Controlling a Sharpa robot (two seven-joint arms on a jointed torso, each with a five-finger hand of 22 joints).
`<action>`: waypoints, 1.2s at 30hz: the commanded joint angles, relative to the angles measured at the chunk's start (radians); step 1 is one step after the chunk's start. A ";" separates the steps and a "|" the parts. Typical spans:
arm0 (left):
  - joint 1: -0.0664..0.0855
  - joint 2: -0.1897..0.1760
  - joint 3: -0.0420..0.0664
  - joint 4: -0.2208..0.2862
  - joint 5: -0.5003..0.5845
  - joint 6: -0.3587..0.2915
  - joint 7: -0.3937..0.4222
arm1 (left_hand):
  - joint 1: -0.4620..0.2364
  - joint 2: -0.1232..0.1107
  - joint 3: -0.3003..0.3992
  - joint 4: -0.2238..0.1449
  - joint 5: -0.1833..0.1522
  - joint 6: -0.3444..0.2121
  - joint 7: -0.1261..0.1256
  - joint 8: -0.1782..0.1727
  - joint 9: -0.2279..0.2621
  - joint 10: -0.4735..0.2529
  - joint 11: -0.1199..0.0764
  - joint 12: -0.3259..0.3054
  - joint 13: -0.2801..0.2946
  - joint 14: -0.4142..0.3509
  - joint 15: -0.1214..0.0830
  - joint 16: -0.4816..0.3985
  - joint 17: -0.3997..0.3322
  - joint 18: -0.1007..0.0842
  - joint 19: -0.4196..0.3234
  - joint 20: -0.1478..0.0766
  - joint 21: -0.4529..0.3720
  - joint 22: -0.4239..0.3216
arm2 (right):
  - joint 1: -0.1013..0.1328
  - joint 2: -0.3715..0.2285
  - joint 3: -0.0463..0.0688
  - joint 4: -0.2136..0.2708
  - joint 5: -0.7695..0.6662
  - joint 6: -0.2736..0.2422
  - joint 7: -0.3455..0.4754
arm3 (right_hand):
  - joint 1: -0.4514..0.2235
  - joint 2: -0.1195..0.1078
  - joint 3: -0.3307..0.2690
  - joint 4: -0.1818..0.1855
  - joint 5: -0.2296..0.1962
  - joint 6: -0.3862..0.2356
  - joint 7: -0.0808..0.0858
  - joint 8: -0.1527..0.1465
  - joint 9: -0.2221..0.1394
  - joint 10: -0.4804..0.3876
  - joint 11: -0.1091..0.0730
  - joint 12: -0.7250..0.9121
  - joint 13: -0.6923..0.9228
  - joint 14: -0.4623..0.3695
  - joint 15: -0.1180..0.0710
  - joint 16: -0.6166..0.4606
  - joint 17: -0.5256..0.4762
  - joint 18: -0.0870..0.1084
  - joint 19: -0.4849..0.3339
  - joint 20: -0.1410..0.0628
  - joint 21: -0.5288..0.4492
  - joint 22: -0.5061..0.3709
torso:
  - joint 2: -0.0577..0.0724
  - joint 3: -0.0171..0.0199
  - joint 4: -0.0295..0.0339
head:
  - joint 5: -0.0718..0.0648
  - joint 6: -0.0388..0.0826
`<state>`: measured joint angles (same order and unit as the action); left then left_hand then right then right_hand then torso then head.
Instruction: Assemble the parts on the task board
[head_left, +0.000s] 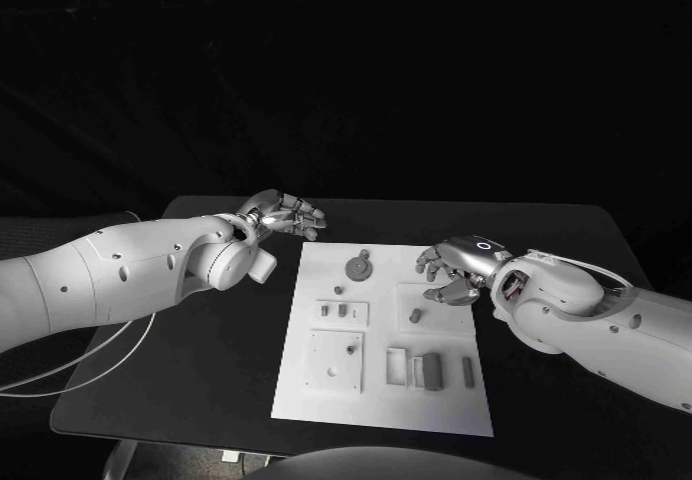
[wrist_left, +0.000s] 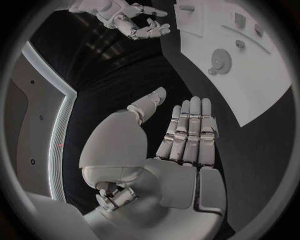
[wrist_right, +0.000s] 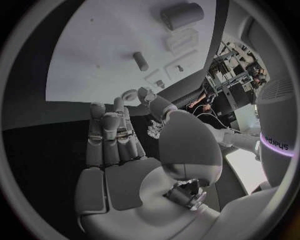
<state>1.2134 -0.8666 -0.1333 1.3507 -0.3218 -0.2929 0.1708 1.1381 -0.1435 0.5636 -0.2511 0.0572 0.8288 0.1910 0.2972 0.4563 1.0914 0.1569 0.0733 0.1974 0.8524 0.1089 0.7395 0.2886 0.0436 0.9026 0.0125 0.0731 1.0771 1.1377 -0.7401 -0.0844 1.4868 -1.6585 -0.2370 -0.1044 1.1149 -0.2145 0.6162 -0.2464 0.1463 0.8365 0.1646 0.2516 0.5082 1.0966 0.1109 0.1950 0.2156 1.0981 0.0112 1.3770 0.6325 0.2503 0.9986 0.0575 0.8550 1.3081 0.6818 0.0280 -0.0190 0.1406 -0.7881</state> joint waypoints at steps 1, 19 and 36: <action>0.003 0.001 0.001 0.002 0.000 0.015 0.010 | -0.004 -0.006 -0.006 0.001 0.000 -0.003 0.000 0.002 -0.001 -0.005 0.002 -0.001 -0.001 0.008 0.002 -0.006 0.002 0.005 0.008 0.000 -0.003 -0.001 | -0.001 0.002 0.000 -0.001 0.002 0.059 -0.002 | -0.005 -0.014 0.001 0.013 0.005 -0.007 -0.002 -0.003 -0.005 -0.028 0.015 -0.008 -0.003 -0.009 0.004 -0.003 0.001 0.011 -0.011 0.001 -0.004 0.018 | 0.000 -0.0013 0.0007 | -0.002 0.001; 0.003 -0.001 0.000 -0.001 0.000 0.019 0.008 | -0.005 -0.006 -0.006 0.001 -0.001 -0.003 0.000 0.002 -0.001 -0.005 0.002 0.000 -0.001 0.008 0.003 -0.007 0.003 0.005 0.008 0.000 -0.003 -0.001 | -0.042 0.030 -0.029 -0.019 -0.021 0.125 0.016 | -0.025 -0.033 -0.029 0.045 0.004 -0.019 -0.040 0.010 -0.017 -0.118 0.044 -0.056 -0.045 -0.064 0.032 -0.018 -0.007 0.011 -0.062 0.019 -0.022 0.017 | 0.000 -0.0028 0.0025 | 0.002 -0.008; 0.003 0.000 0.000 -0.003 0.000 0.022 0.007 | -0.006 -0.005 -0.007 0.003 -0.001 -0.002 0.000 0.003 -0.001 -0.005 0.002 0.000 -0.001 0.008 0.003 -0.008 0.005 0.004 0.008 0.000 -0.003 -0.002 | -0.058 0.061 -0.044 -0.028 -0.079 0.058 0.018 | 0.044 0.076 -0.027 -0.041 0.007 0.077 -0.010 0.060 -0.023 -0.019 0.018 0.000 -0.054 -0.038 0.006 -0.009 -0.019 0.011 -0.049 0.018 -0.012 0.017 | 0.000 -0.0023 0.0016 | 0.004 -0.011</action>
<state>1.2134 -0.8680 -0.1338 1.3466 -0.3218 -0.2853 0.1703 1.1381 -0.1435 0.5609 -0.2484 0.0572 0.8288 0.1910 0.2972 0.4564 1.0914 0.1569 0.0733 0.1976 0.8547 0.1112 0.7356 0.2915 0.0435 0.9026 0.0125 0.0731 1.0764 1.0804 -0.6814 -0.1290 1.4575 -1.7097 -0.1551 -0.0975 1.1594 -0.1455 0.5839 -0.2872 0.1505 0.9085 0.1540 0.3076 0.4858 1.0724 0.1280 0.1926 0.1597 1.0526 0.0177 1.3616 0.6145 0.2503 0.9424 0.0748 0.8403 1.3081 0.6815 0.0254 -0.0174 0.1447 -0.7988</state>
